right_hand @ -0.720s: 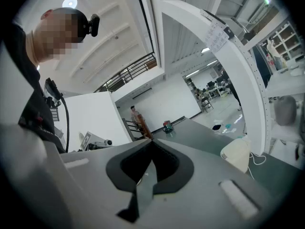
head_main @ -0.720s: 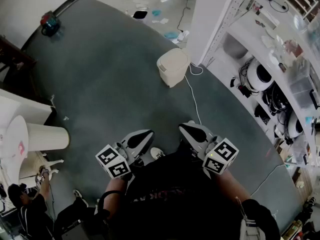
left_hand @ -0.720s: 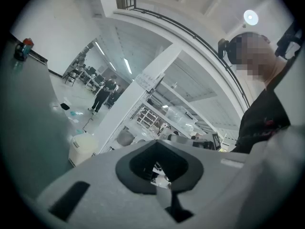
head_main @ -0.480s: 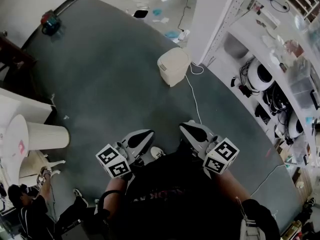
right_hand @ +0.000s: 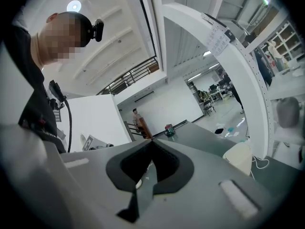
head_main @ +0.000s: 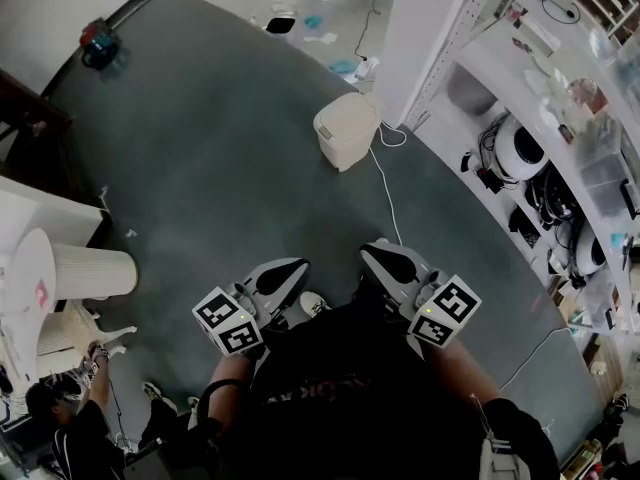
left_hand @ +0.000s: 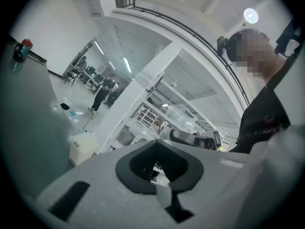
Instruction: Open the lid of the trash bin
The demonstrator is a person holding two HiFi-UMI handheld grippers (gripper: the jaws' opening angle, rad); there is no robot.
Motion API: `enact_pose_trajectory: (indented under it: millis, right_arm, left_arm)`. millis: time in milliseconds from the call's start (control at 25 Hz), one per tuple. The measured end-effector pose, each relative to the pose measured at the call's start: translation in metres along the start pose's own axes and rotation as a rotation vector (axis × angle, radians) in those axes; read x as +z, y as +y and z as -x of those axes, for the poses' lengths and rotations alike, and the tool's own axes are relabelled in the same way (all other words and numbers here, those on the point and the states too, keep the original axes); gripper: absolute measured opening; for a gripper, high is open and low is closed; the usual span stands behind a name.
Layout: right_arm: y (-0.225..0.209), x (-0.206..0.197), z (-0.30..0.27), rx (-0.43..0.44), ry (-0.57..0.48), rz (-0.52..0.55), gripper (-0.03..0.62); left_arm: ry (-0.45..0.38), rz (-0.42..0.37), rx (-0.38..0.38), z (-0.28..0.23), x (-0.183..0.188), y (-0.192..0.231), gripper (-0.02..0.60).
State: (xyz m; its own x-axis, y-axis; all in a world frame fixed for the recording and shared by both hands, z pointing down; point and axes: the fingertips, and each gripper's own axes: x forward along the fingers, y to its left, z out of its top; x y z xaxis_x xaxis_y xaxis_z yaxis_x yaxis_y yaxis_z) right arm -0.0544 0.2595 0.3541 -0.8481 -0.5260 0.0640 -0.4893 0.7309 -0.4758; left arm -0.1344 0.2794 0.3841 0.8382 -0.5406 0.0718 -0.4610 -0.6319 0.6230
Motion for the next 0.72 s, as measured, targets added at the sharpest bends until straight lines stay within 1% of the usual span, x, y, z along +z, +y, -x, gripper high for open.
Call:
enact_pose_trajectory:
  millis: [240, 480, 720]
  right_arm:
    - [-0.003, 0.004, -0.005, -0.014, 0.012, 0.032, 0.000]
    - [-0.010, 0.011, -0.011, -0.035, 0.013, 0.042, 0.000]
    - [-0.032, 0.022, -0.017, -0.067, 0.016, 0.067, 0.000]
  left_arm:
    - [-0.004, 0.014, -0.003, 0.001, 0.001, 0.006, 0.000]
    - [-0.005, 0.030, 0.000, 0.001, 0.003, 0.013, 0.000]
    - [0.011, 0.053, 0.013, -0.007, 0.002, 0.027, 0.000]
